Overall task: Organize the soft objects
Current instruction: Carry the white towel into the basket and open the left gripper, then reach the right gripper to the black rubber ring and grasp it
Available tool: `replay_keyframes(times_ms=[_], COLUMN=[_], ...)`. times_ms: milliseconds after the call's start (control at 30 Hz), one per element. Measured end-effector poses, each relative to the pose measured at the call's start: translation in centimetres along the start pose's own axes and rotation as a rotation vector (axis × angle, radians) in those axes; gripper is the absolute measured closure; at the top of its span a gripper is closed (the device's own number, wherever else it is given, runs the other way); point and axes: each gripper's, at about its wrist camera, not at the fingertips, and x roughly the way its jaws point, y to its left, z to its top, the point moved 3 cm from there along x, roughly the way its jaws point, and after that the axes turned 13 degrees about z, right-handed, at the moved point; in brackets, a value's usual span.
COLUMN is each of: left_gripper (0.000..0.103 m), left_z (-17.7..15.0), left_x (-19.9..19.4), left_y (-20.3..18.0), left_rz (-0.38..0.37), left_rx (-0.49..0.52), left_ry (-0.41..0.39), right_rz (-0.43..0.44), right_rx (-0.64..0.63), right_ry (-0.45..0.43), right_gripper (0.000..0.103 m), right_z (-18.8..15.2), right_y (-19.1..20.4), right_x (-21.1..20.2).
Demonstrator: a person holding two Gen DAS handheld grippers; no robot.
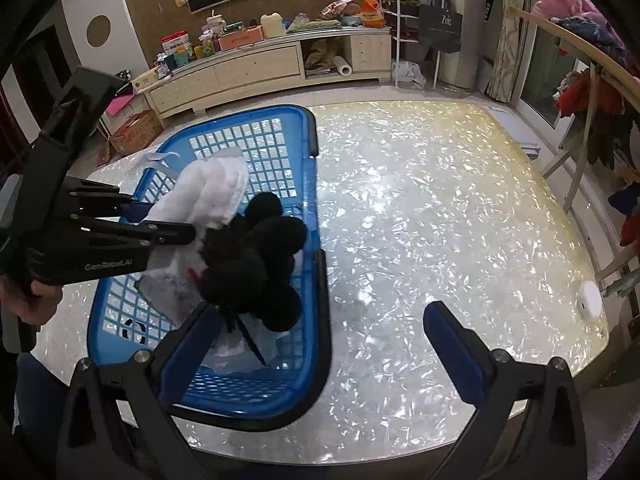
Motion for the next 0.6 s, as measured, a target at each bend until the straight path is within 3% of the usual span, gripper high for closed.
replay_keyframes(times_ms=[67,133,400,600], left_gripper=[0.045,0.03,0.026,0.015], left_z=[-0.1,-0.2,-2.0,-5.0], left_x=[-0.6,-1.6,-6.4,-10.4], left_y=[0.0,0.1,1.2,3.7], left_rz=[0.017,0.032,0.049,0.033], left_rx=[-0.002,0.003,-0.04,-0.132], left_ry=[-0.014,-0.041,-0.123,-0.171], right_rz=[-0.001,-0.002,-0.007,0.008], right_rx=[-0.003,-0.001,-0.021,-0.085], right_ry=[-0.003,-0.007,-0.033,-0.056], right_gripper=[0.0,0.0,0.0,0.0], right_z=[0.0,-0.1,-0.2,0.2], right_y=[0.1,0.3,2.4,6.2], right_x=[-0.2,-0.5,-2.7,-4.3])
